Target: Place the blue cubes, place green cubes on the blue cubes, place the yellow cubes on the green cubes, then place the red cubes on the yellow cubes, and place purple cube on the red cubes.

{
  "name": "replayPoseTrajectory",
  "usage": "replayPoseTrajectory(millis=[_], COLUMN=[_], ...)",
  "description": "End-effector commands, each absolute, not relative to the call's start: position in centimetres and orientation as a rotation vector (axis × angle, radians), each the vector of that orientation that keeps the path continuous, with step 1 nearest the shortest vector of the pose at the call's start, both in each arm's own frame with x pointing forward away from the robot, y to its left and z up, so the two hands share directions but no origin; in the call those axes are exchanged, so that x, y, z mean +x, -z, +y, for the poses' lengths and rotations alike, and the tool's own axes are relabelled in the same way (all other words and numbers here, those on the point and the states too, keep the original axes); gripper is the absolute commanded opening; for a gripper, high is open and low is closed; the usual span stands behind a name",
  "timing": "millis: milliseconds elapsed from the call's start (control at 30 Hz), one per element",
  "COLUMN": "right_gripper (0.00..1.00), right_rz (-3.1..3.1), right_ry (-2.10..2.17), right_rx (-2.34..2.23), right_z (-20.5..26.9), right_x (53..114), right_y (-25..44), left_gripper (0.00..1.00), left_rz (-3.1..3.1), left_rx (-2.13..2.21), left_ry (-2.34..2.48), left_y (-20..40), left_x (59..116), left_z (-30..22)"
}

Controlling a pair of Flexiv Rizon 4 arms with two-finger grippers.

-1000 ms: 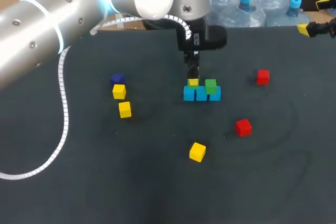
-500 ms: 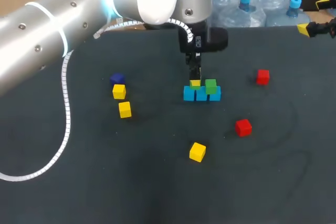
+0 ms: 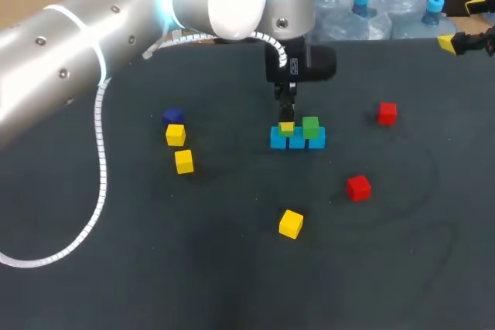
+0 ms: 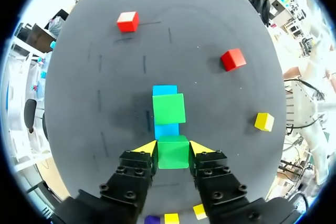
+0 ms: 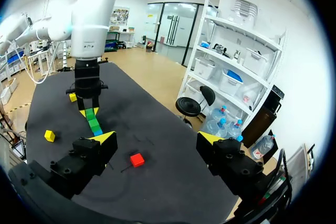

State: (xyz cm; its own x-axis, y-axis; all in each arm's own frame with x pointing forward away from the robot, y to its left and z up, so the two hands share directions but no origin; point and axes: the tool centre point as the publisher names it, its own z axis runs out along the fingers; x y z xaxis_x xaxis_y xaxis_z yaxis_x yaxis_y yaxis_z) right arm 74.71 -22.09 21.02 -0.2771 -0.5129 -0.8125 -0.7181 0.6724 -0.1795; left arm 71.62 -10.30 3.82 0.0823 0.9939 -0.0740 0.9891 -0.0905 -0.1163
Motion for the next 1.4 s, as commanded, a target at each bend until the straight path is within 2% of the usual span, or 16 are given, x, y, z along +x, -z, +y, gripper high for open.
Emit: replayPoseTrajectory(millis=[33,667,700,733,767,833,867,900,1267,1300,1400], right_gripper=[1.0,1.0,1.0,1.0,1.0,1.0,1.0,1.0,1.0,1.0,1.0], right_rz=[1.949,1.949,1.949,1.949,1.949,1.949,1.949,1.949,1.949,1.949,1.949], right_ry=[-0.275,-0.275,-0.275,-0.275,-0.275,-0.275,-0.275,-0.275,-0.275,-0.275,-0.275], right_rx=[-0.958,-0.958,-0.958,-0.958,-0.958,-0.958,-0.958,-0.958,-0.958,-0.958,-0.958], right_z=[-22.07,-22.07,-22.07,-22.07,-22.07,-22.07,-22.07,-22.07,-22.07,-22.07,-22.07], right_x=[74.72,74.72,74.72,74.72,74.72,74.72,74.72,74.72,74.72,74.72,74.72], right_y=[-21.0,-21.0,-21.0,-21.0,-21.0,-21.0,-21.0,-21.0,-21.0,-21.0,-21.0], left_gripper=[0.0,0.0,0.04,0.19,0.26,0.62,0.97,1.0,0.99,0.97,0.82], left_rz=[-2.086,-2.085,-2.086,-2.086,-2.086,-2.086,-2.086,-2.085,-2.096,-2.098,-2.105], left_rx=[-2.278,-2.26,-2.259,-2.257,-2.256,-2.254,-2.254,-2.255,-2.25,-2.249,-2.245], left_ry=[-0.206,-0.209,-0.21,-0.21,-0.211,-0.212,-0.213,-0.212,-0.206,-0.205,-0.201], left_y=[-3.81,-3.27,-3.2,-3.15,-3.15,-3.14,-3.13,-3.14,-3.24,-3.25,-3.25], left_x=[71.99,71.53,71.55,71.55,71.55,71.54,71.54,71.54,71.54,71.57,71.71], left_z=[-10.49,-10.54,-10.48,-10.45,-10.44,-10.42,-10.42,-10.41,-10.33,-10.3,-10.22])
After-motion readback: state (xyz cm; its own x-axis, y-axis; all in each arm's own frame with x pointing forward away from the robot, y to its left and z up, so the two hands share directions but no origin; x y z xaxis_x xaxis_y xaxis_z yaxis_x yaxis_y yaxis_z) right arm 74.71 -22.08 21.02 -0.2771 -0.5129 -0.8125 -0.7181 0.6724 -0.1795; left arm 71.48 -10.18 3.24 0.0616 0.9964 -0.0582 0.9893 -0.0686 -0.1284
